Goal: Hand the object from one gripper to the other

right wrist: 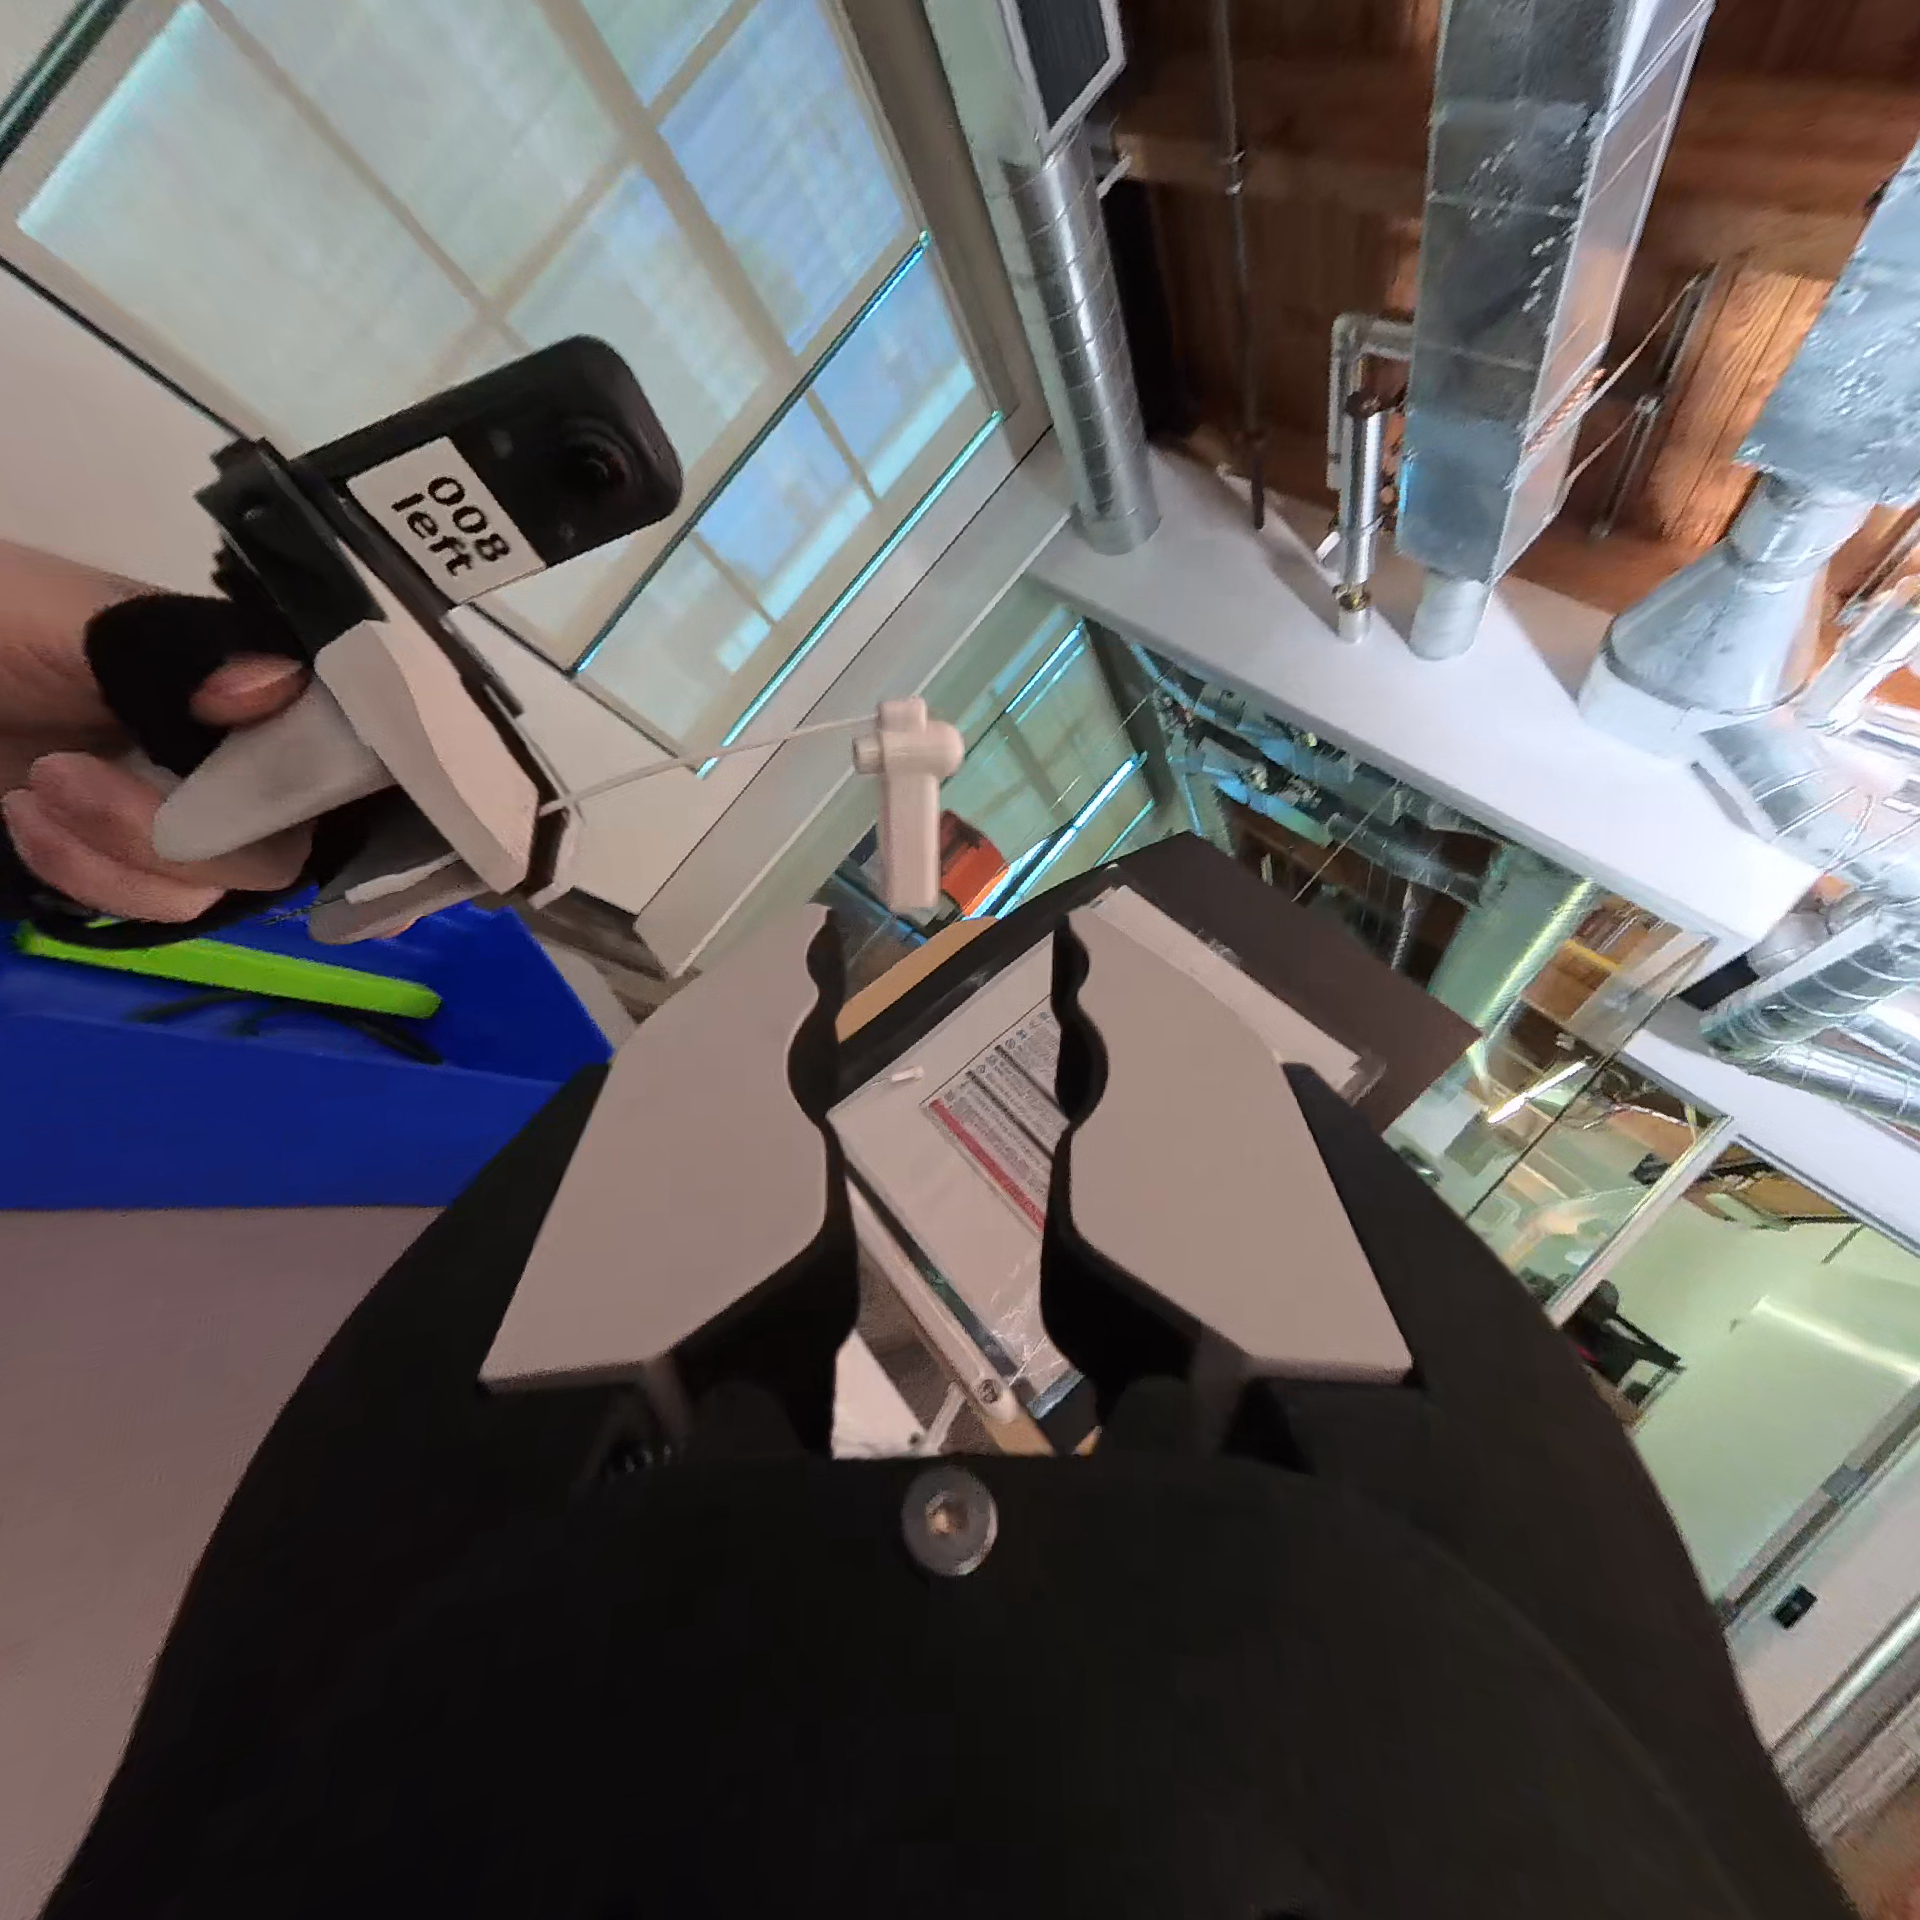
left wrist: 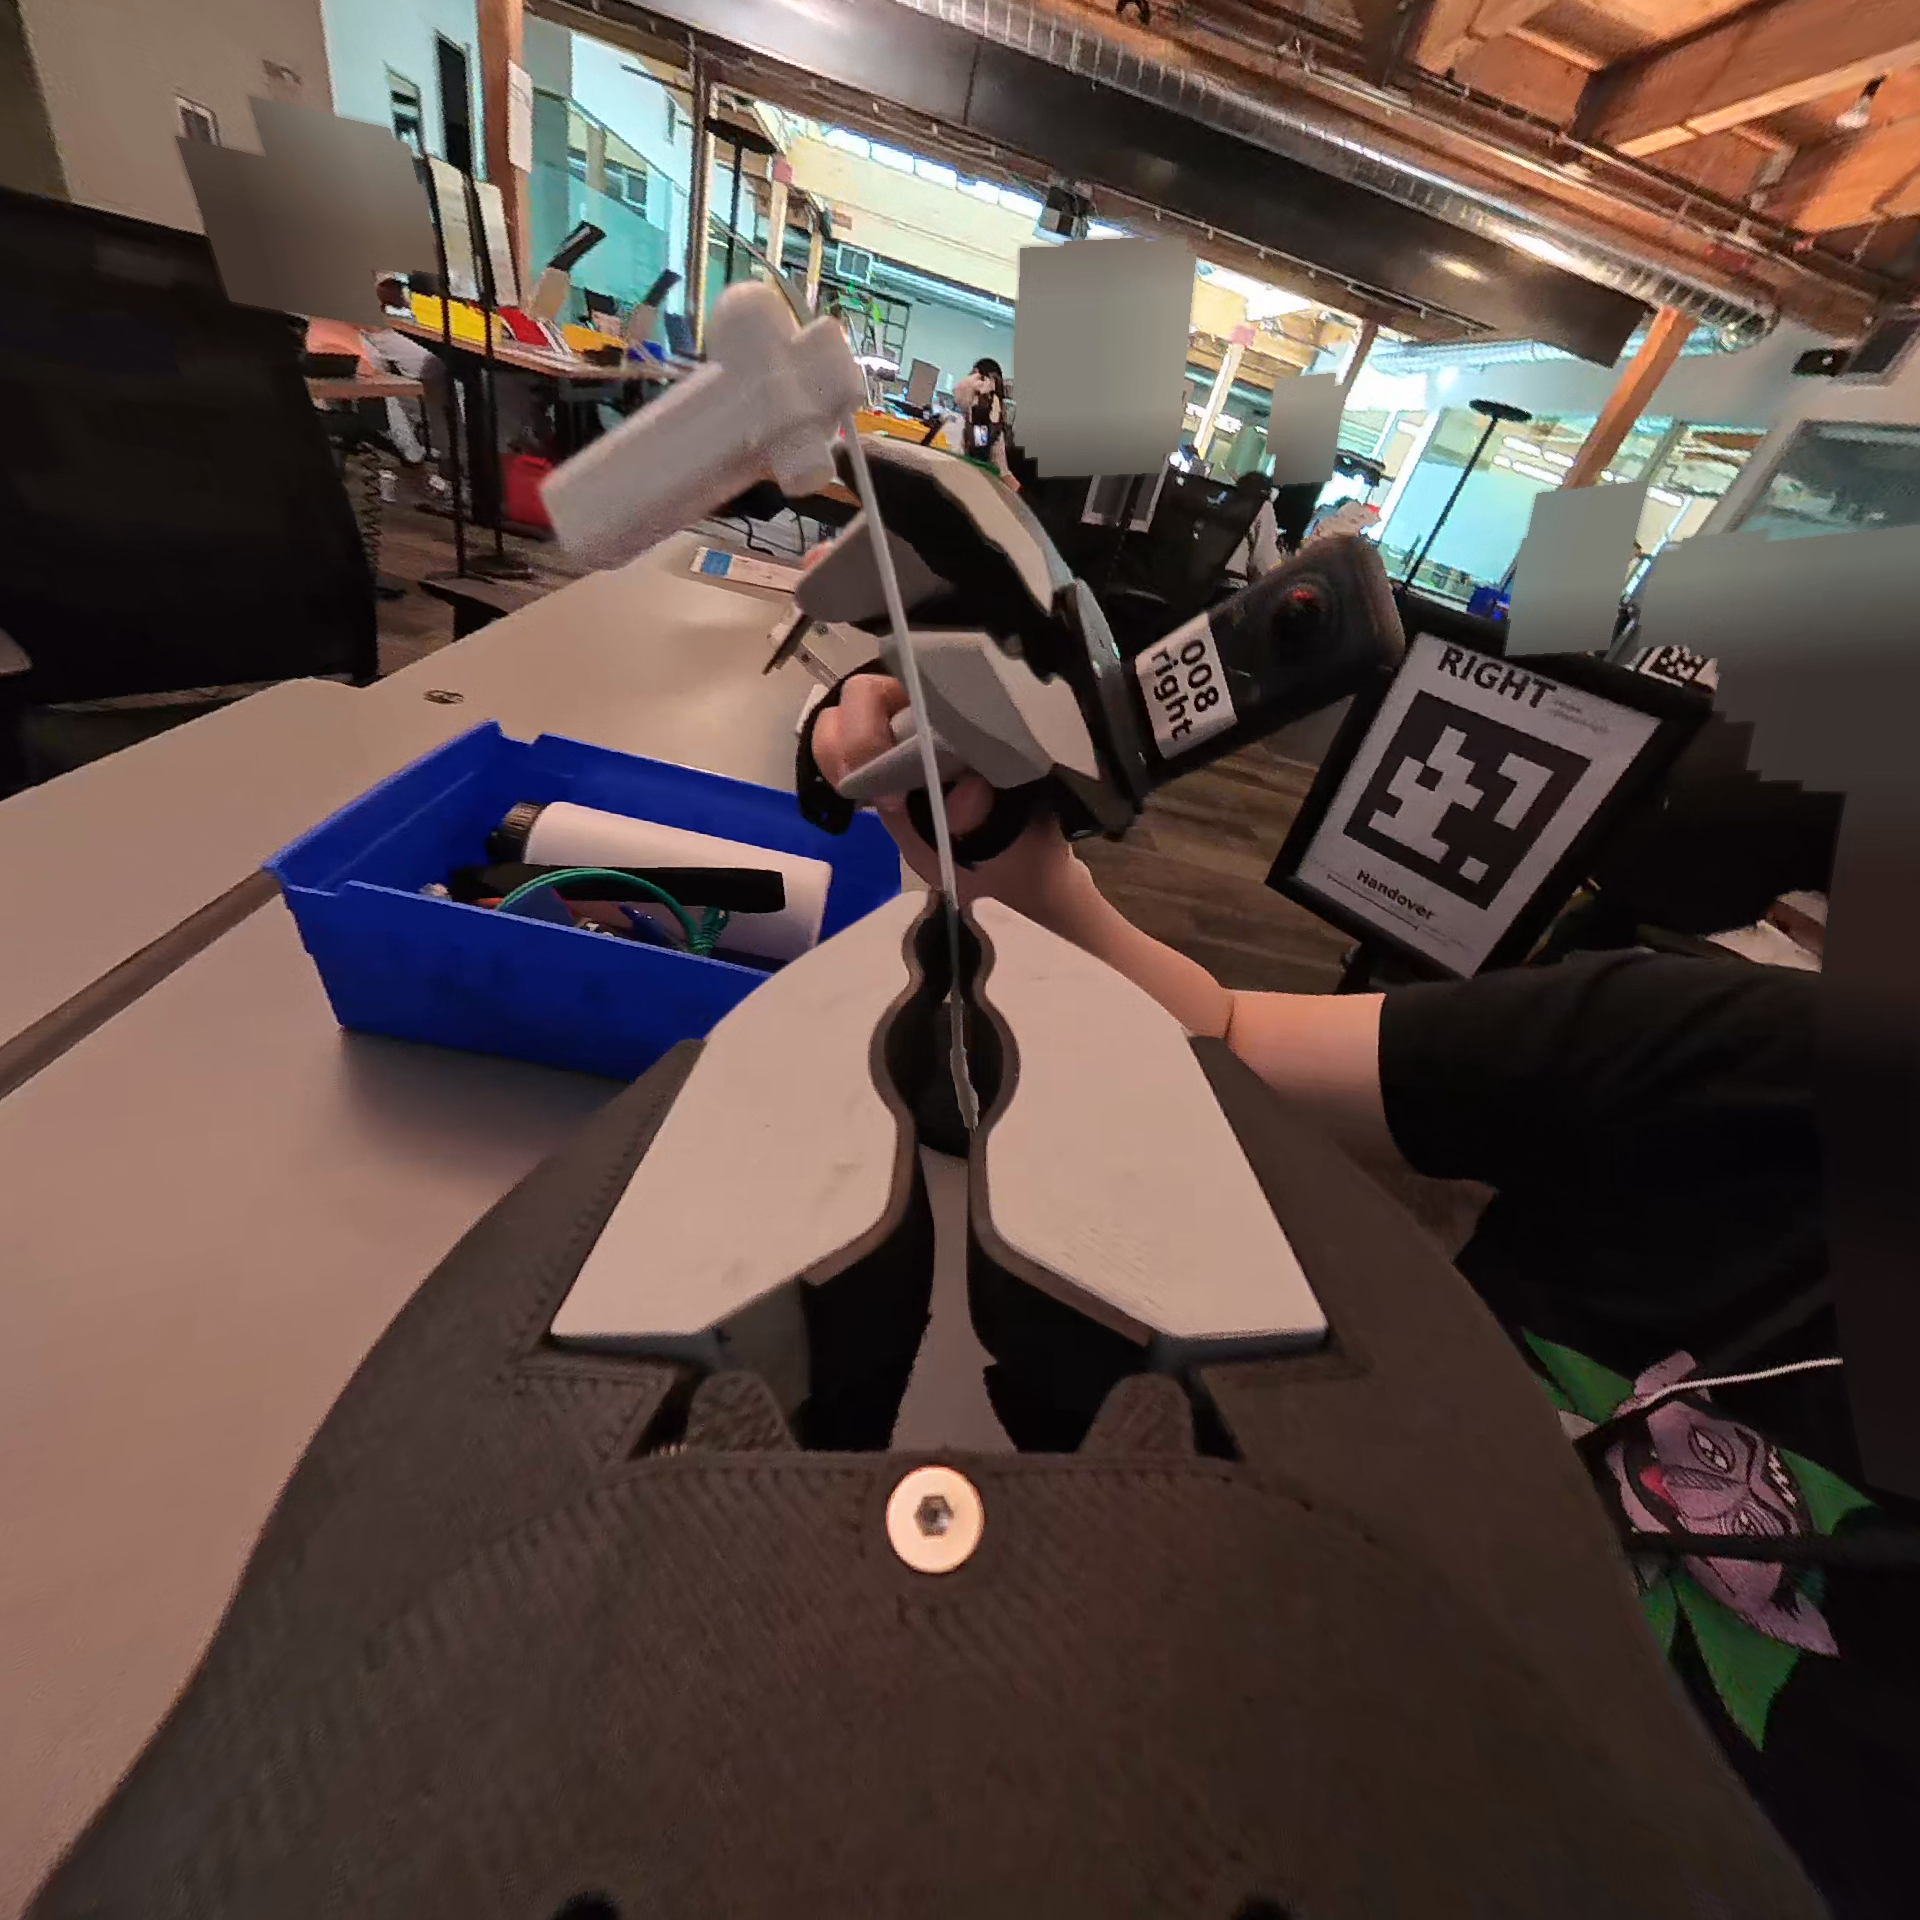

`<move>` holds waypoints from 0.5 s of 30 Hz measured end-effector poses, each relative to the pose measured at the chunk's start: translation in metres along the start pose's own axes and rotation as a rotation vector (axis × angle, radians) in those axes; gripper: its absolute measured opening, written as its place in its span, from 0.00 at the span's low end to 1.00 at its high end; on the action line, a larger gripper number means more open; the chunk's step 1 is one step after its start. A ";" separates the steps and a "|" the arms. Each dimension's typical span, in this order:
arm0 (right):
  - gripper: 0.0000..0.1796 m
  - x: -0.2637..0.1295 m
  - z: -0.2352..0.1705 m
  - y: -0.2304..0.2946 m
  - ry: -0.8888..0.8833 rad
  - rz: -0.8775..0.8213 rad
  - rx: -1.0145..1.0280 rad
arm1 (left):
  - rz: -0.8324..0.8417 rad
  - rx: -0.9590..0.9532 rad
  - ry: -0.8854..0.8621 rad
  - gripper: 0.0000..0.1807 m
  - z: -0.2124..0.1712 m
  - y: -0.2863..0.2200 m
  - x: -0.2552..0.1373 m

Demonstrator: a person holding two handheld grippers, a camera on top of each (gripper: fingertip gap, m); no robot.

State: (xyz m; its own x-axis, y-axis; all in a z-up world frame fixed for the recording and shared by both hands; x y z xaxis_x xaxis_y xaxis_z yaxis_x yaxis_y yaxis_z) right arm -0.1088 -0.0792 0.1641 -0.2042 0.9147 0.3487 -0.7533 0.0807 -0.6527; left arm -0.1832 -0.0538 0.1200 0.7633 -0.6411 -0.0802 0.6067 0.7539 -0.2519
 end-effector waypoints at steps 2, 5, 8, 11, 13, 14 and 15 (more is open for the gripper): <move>0.24 0.002 -0.004 0.003 0.028 0.035 0.023 | -0.023 0.004 0.019 0.00 -0.003 -0.006 0.005; 0.24 0.003 -0.006 0.005 0.035 0.068 0.059 | -0.046 0.018 0.052 0.00 -0.007 -0.014 0.011; 0.21 0.003 -0.009 0.005 0.049 0.089 0.075 | -0.065 0.035 0.074 0.00 -0.009 -0.022 0.016; 0.05 -0.002 -0.006 0.013 0.030 0.176 0.079 | -0.066 0.044 0.087 0.00 -0.010 -0.028 0.019; 0.05 -0.003 -0.003 0.012 0.026 0.183 0.100 | -0.077 0.036 0.068 0.00 -0.008 -0.030 0.019; 0.05 -0.003 -0.003 0.013 0.034 0.196 0.114 | -0.081 0.034 0.062 0.00 -0.007 -0.031 0.019; 0.05 -0.003 -0.003 0.014 0.048 0.210 0.130 | -0.076 0.032 0.061 0.00 -0.007 -0.030 0.019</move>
State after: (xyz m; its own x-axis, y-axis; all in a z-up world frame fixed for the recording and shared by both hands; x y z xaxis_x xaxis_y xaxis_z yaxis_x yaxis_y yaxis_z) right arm -0.1167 -0.0792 0.1520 -0.3373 0.9240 0.1802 -0.7719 -0.1619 -0.6147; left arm -0.1886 -0.0897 0.1193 0.7002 -0.7036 -0.1207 0.6701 0.7061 -0.2289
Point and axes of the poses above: each gripper's, where its closed fingertips meet, x out along the fingers, z out of its top, y = z × x across the jaws, the point moved 2 cm from there along -x, back along the fingers, and after that the axes turned 3 degrees about y, right-handed, at the moved point
